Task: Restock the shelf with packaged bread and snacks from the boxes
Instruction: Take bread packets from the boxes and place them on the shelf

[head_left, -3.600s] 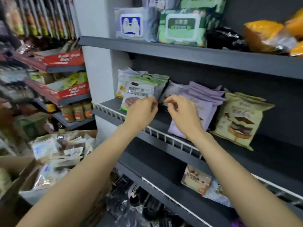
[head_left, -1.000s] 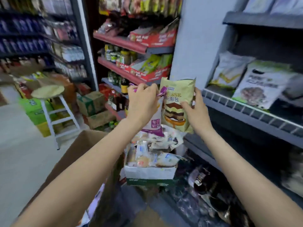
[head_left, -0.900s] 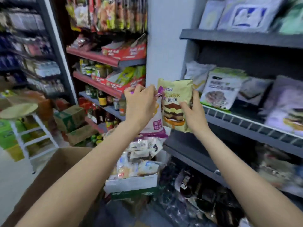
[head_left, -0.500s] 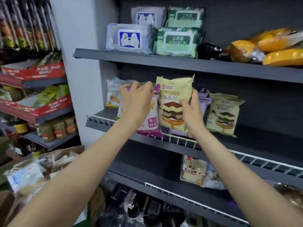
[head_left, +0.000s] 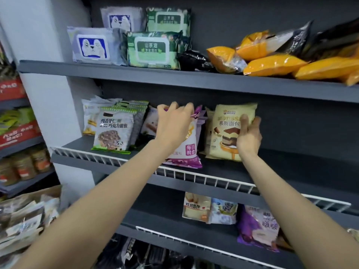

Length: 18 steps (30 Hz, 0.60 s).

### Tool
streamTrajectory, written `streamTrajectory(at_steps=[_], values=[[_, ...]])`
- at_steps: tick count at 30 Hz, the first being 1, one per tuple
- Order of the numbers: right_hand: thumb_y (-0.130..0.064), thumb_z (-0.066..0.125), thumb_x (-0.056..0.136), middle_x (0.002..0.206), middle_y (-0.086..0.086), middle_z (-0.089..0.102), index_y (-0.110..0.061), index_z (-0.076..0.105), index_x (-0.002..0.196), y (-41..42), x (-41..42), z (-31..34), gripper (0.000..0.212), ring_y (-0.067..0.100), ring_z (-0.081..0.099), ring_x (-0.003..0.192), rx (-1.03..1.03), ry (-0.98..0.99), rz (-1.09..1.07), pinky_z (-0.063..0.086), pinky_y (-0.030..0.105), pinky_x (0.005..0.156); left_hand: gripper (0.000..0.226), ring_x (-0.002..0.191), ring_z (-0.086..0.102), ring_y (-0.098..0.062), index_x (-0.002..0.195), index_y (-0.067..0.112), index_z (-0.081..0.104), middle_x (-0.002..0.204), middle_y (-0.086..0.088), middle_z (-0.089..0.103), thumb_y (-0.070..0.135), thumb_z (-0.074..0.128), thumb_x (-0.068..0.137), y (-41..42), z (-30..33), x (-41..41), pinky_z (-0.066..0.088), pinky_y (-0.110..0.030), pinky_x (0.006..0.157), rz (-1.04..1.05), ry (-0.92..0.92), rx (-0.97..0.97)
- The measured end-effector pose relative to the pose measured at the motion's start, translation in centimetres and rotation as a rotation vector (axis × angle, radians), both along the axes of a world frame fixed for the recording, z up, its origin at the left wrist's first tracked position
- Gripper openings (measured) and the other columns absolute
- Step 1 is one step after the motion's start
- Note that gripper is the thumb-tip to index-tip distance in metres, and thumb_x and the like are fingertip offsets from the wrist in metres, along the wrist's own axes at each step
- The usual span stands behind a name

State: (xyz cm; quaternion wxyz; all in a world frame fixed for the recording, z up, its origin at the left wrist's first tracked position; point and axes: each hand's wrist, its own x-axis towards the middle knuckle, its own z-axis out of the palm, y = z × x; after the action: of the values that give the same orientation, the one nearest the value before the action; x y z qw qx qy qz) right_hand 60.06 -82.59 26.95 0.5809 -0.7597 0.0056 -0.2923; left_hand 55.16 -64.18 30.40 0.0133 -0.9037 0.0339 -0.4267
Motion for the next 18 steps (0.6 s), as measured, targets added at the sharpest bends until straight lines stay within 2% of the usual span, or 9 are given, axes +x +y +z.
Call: streamTrajectory(at_steps=[2, 4, 6, 8, 11, 13, 15, 16, 18], values=[[-0.058, 0.037, 0.093, 0.124, 0.011, 0.054, -0.019, 0.035, 0.128, -0.3, 1.5, -1.6, 0.052, 0.035, 0.056, 0.113, -0.015, 0.105, 0.121, 0.048, 0.053, 0.092, 0.018, 0.098, 0.053, -0.026, 0.103, 0.018, 0.054, 0.089, 0.000, 0.068, 0.013, 0.061, 0.087, -0.1, -0.4, 0.1, 0.028, -0.037, 0.079, -0.022, 0.014, -0.032], [-0.040, 0.049, 0.094, 0.128, 0.013, 0.050, -0.018, 0.033, 0.131, -0.3, 2.5, -3.0, 0.045, 0.036, 0.052, 0.119, -0.093, 0.192, 0.190, 0.049, 0.055, 0.091, 0.014, 0.106, 0.050, -0.025, 0.107, 0.017, 0.053, 0.096, 0.000, 0.068, 0.019, 0.052, 0.094, 0.0, -0.4, -0.1, 0.027, -0.037, 0.084, -0.056, 0.067, -0.094], [-0.020, 0.061, 0.090, 0.139, 0.017, 0.040, -0.011, 0.026, 0.141, -0.1, 2.7, -3.9, 0.063, 0.035, 0.042, 0.129, -0.166, 0.229, 0.155, 0.041, 0.048, 0.104, 0.014, 0.108, 0.048, -0.024, 0.107, 0.017, 0.053, 0.098, 0.000, 0.067, 0.024, 0.048, 0.096, 0.1, -0.4, -0.5, 0.026, -0.037, 0.087, -0.079, 0.082, -0.142], [-0.010, 0.068, 0.083, 0.148, 0.018, 0.023, -0.012, 0.016, 0.149, 0.1, 1.9, -4.4, 0.084, 0.033, 0.027, 0.135, -0.289, 0.191, 0.060, 0.030, 0.038, 0.110, 0.014, 0.104, 0.049, -0.023, 0.104, 0.018, 0.054, 0.098, 0.002, 0.066, 0.027, 0.049, 0.096, 0.2, -0.5, -0.7, 0.023, -0.035, 0.086, -0.107, 0.075, -0.185], [-0.018, 0.069, 0.083, 0.150, 0.020, 0.017, -0.010, 0.020, 0.148, 0.9, -0.4, -3.5, 0.082, 0.035, 0.020, 0.137, -0.473, -0.063, -0.051, 0.032, 0.043, 0.107, 0.012, 0.100, 0.049, -0.020, 0.102, 0.020, 0.055, 0.099, 0.005, 0.066, 0.029, 0.052, 0.094, 0.6, -0.7, -0.9, 0.017, -0.030, 0.079, -0.156, 0.072, -0.269], [-0.034, 0.063, 0.087, 0.148, 0.010, 0.028, -0.016, 0.026, 0.146, 2.2, -2.2, -2.0, 0.071, 0.024, 0.029, 0.136, -0.438, -0.115, 0.200, 0.034, 0.039, 0.107, 0.011, 0.097, 0.049, -0.018, 0.098, 0.020, 0.055, 0.096, 0.008, 0.064, 0.030, 0.055, 0.093, 0.6, -0.4, -1.0, 0.020, -0.029, 0.081, -0.192, 0.083, -0.334], [-0.052, 0.061, 0.081, 0.144, -0.003, 0.040, -0.027, 0.024, 0.145, 3.7, -4.1, -0.5, 0.078, 0.013, 0.041, 0.129, -0.361, 0.018, 0.590, 0.038, 0.036, 0.106, 0.012, 0.095, 0.049, -0.019, 0.094, 0.019, 0.056, 0.092, 0.011, 0.061, 0.030, 0.059, 0.091, 0.3, 0.1, -1.3, 0.032, -0.035, 0.086, -0.258, 0.091, -0.408], [-0.057, 0.064, 0.076, 0.141, -0.005, 0.044, -0.030, 0.022, 0.144, 4.3, -4.4, -0.1, 0.085, 0.012, 0.046, 0.126, -0.367, 0.060, 0.681, 0.041, 0.036, 0.104, 0.012, 0.094, 0.049, -0.018, 0.093, 0.019, 0.057, 0.089, 0.012, 0.059, 0.030, 0.060, 0.090, 0.1, 0.5, -1.5, 0.036, -0.037, 0.087, -0.296, 0.087, -0.445], [-0.053, 0.071, 0.071, 0.133, -0.006, 0.050, -0.027, 0.025, 0.143, 4.9, -4.7, 0.3, 0.089, 0.012, 0.051, 0.119, -0.320, 0.057, 0.673, 0.045, 0.035, 0.100, 0.014, 0.094, 0.047, -0.014, 0.093, 0.017, 0.059, 0.086, 0.014, 0.057, 0.029, 0.063, 0.088, -0.5, 1.1, -1.8, 0.039, -0.036, 0.087, -0.373, 0.088, -0.505]])
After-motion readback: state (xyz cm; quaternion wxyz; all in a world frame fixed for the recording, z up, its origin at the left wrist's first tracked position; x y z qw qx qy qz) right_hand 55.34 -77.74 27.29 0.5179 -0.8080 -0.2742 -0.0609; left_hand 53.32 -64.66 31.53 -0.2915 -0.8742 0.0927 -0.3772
